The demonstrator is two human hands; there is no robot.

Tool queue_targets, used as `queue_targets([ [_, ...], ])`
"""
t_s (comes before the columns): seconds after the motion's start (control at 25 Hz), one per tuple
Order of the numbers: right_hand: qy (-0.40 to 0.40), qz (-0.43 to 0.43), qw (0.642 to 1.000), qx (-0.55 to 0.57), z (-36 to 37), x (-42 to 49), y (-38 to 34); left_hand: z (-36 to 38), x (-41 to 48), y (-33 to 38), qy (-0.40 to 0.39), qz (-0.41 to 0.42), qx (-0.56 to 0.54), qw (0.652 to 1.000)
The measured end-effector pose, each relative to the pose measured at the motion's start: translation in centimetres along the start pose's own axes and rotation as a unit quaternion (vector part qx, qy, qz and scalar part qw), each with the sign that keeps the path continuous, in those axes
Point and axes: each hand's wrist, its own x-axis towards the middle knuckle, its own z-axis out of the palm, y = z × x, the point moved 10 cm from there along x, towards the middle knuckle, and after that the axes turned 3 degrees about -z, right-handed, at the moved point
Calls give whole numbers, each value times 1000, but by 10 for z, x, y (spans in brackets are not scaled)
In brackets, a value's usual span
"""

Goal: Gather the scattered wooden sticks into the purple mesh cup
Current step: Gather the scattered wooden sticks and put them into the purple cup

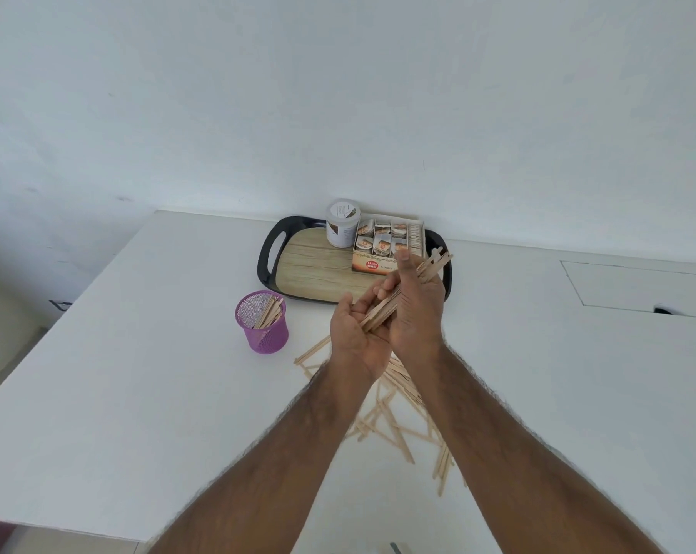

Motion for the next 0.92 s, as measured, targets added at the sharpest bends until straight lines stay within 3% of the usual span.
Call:
queue_targets([
  [0.36, -26, 67, 997, 37, 9, -13, 18, 5, -3, 5, -20, 6, -45, 999],
  [0.56, -26, -31, 983, -180, 13, -19, 5, 11, -9, -2, -54, -30, -31, 998],
  [0.64, -12, -41, 979, -198, 7, -18, 2, 6, -6, 3, -26, -13, 21, 999],
  [0.72, -4, -39, 978, -204, -1, -16, 1, -3, -3, 6, 16, -9, 154, 988],
  [0.84, -7, -38, 977, -212, -8, -16, -1, -14, -6, 7, 59, -28, 371, 926],
  [0.92, -8, -47, 975, -217, -10, -18, -3, -20, -8, 12, 80, -18, 419, 904],
])
